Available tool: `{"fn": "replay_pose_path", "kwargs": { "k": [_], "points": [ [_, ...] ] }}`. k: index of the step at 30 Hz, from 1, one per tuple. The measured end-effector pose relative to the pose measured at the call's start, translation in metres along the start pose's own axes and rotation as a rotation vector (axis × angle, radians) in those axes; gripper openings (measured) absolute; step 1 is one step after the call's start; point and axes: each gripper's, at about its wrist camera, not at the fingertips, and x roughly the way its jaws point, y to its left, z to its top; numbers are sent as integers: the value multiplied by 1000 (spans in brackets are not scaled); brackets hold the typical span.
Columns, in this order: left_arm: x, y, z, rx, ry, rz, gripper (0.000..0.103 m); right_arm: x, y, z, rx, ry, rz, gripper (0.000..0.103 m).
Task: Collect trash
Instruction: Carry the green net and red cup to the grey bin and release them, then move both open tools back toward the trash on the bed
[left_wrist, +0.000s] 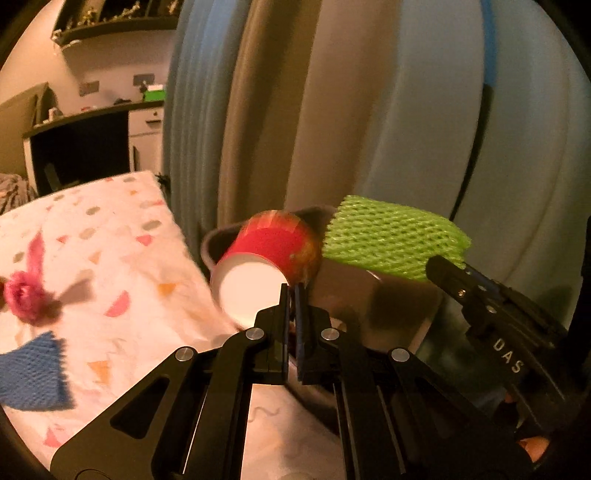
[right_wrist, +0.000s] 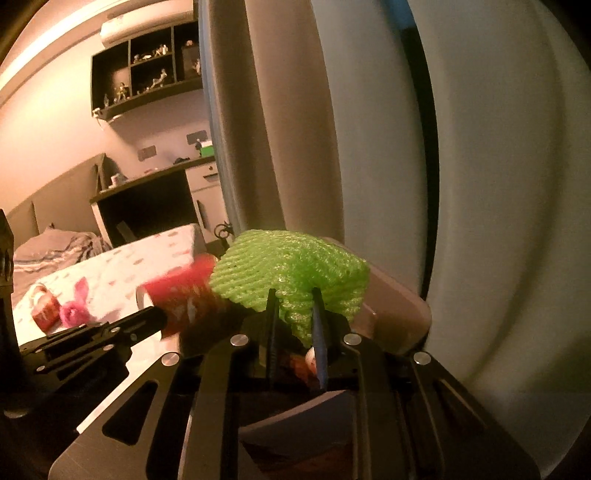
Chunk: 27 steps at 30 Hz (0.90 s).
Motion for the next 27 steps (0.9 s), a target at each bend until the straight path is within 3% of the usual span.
{"fn": "replay_pose_path", "kwargs": {
  "k": [14,16,18,23,27],
  "points": [
    [35,-4,-9,10,77,-131,1,24,-9,-3,12,50,-2,20],
    [35,-6,-12,13,83,-137,2,25,-9,-3,15,55,0,25],
    [33,-6,-12,20,87,-127,9,26,-11,-3,16,57,4,36],
    [11,10,-11,-14,32,-48,64,25,-13,-2,18,58,5,43],
    [-16,26,-9,-48,-24,72,80,20,-12,-2,24,46,9,48]
  ]
}}
